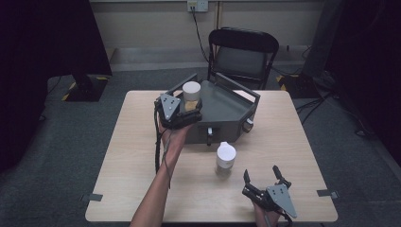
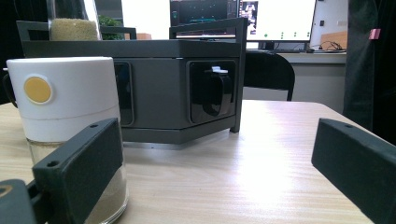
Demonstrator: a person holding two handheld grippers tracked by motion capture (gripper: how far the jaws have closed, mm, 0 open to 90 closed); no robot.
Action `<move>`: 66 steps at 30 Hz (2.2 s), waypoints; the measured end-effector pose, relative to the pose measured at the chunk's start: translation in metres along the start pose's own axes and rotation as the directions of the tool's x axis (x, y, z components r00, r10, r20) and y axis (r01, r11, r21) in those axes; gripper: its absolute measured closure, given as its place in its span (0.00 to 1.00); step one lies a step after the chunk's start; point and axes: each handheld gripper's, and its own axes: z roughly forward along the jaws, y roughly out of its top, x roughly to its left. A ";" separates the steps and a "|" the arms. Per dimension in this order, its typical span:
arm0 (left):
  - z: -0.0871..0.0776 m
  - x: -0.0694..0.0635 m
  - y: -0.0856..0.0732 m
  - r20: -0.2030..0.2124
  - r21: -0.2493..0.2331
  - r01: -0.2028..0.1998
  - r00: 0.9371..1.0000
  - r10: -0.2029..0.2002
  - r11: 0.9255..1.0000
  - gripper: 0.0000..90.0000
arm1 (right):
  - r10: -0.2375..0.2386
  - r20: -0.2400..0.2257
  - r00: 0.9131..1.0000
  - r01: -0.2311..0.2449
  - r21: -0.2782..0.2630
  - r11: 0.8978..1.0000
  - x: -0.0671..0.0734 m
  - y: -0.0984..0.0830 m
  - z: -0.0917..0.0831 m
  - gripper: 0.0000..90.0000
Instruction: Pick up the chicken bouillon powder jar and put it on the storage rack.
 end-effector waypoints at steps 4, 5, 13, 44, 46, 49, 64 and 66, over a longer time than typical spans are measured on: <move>-0.009 0.001 0.003 0.009 -0.010 0.023 1.000 -0.023 1.000 0.00 | 0.000 0.000 1.000 0.000 0.000 1.000 0.000 0.000 0.000 0.01; -0.012 0.000 0.004 0.005 -0.016 0.019 1.000 -0.019 1.000 0.00 | 0.000 -0.001 1.000 0.000 0.000 1.000 0.000 0.000 0.000 0.01; -0.026 0.001 0.003 0.003 -0.032 0.015 1.000 -0.015 0.999 0.00 | 0.000 -0.003 1.000 0.000 0.000 1.000 -0.001 0.000 0.000 0.01; -0.093 -0.004 -0.048 -0.017 -0.091 0.018 1.000 -0.019 0.996 0.00 | 0.000 -0.002 1.000 0.000 0.001 1.000 0.000 0.000 0.000 0.01; -0.097 -0.005 -0.050 -0.022 -0.092 0.011 1.000 -0.013 0.996 0.00 | 0.000 -0.001 1.000 0.000 0.001 1.000 0.000 0.000 0.000 0.01; -0.103 -0.004 -0.054 -0.026 -0.094 0.010 1.000 -0.013 0.996 0.00 | 0.000 0.000 1.000 0.000 0.001 1.000 0.000 0.000 0.000 0.01; -0.124 0.001 -0.080 -0.063 -0.083 0.027 0.997 -0.033 0.996 0.00 | -0.001 0.001 1.000 0.001 0.002 1.000 0.000 0.000 0.000 0.01; -0.127 0.000 -0.083 -0.072 -0.080 0.023 0.997 -0.029 0.997 0.00 | -0.001 0.001 1.000 0.001 0.002 1.000 0.000 0.000 0.000 0.01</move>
